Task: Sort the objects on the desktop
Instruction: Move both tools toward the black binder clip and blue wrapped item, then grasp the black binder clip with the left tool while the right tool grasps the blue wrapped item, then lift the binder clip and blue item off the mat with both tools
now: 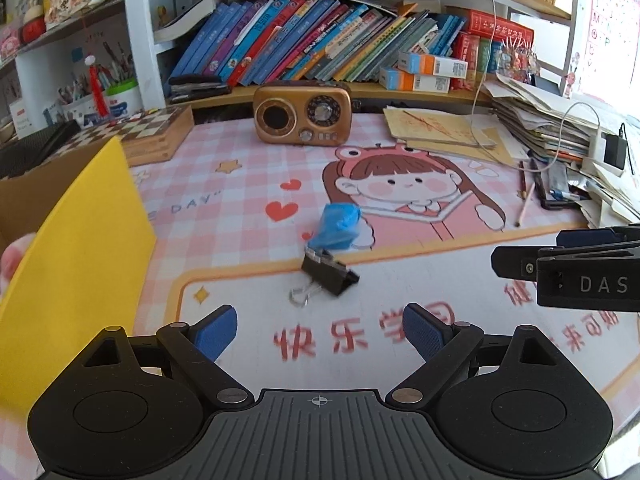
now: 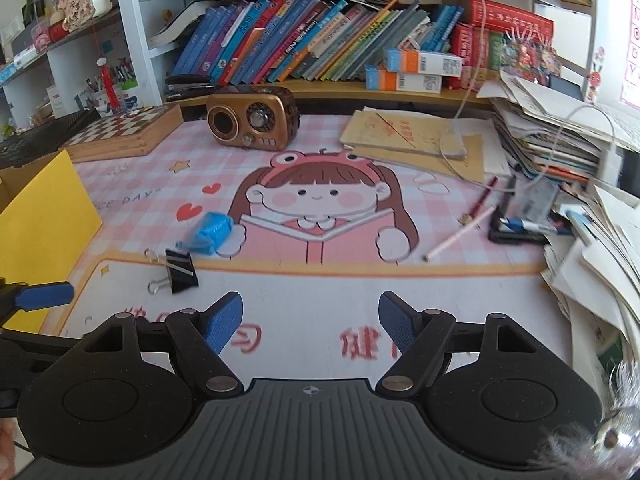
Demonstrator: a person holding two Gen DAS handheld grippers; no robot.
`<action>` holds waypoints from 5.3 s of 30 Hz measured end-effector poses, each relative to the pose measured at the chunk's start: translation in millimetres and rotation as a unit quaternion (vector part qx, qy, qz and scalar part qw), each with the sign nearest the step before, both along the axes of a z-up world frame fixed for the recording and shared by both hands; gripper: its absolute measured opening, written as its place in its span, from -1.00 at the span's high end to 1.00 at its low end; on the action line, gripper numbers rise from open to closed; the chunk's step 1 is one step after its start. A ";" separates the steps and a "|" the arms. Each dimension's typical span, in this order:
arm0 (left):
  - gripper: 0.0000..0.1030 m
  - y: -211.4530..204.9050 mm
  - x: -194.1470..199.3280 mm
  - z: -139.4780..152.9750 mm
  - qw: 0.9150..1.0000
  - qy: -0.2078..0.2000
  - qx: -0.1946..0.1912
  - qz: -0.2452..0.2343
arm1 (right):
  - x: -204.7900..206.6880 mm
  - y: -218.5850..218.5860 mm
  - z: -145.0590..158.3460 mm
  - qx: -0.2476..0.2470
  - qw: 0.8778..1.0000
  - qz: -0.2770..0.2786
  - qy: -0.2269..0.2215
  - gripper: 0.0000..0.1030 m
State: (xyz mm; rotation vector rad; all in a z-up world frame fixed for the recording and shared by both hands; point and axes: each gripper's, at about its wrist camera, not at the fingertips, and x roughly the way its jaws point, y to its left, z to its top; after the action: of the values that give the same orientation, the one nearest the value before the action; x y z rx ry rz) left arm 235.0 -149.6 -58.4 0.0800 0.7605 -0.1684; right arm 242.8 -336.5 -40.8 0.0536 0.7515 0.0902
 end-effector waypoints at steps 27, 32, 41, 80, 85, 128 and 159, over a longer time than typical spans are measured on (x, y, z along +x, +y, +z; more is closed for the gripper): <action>0.07 -10.7 75.6 -36.2 0.997 0.028 -0.003 -0.068 | 49.1 -11.4 -7.2 0.001 1.000 0.001 0.012 -0.43; 0.35 -3.5 72.5 -33.0 0.998 0.031 -0.005 -0.063 | 57.2 -3.1 -8.3 0.004 1.000 0.014 0.012 -0.43; 0.36 22.7 46.4 -22.4 0.999 0.039 -0.012 -0.025 | 79.2 30.1 -14.2 0.011 0.998 0.068 0.009 -0.43; -0.32 49.4 21.1 -22.9 0.996 0.067 0.020 -0.056 | 96.9 65.4 -45.1 -0.011 0.982 0.187 0.026 0.19; 0.17 49.1 24.3 -23.2 0.995 0.072 0.016 -0.073 | 90.5 65.0 -41.3 -0.003 0.983 0.183 0.024 0.19; 0.63 25.9 25.1 -16.7 0.985 0.087 0.091 -0.119 | 77.4 36.0 -28.3 0.026 0.989 0.148 0.013 0.19; 0.09 14.8 45.7 -27.0 0.997 0.067 0.013 -0.039 | 75.6 24.3 -26.3 0.023 0.990 0.141 0.013 0.20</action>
State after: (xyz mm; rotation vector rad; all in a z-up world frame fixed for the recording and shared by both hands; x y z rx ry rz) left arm 280.7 -134.9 -85.3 0.1243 0.8944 -0.2398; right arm 318.4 -312.2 -67.1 -0.0081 0.7792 0.3776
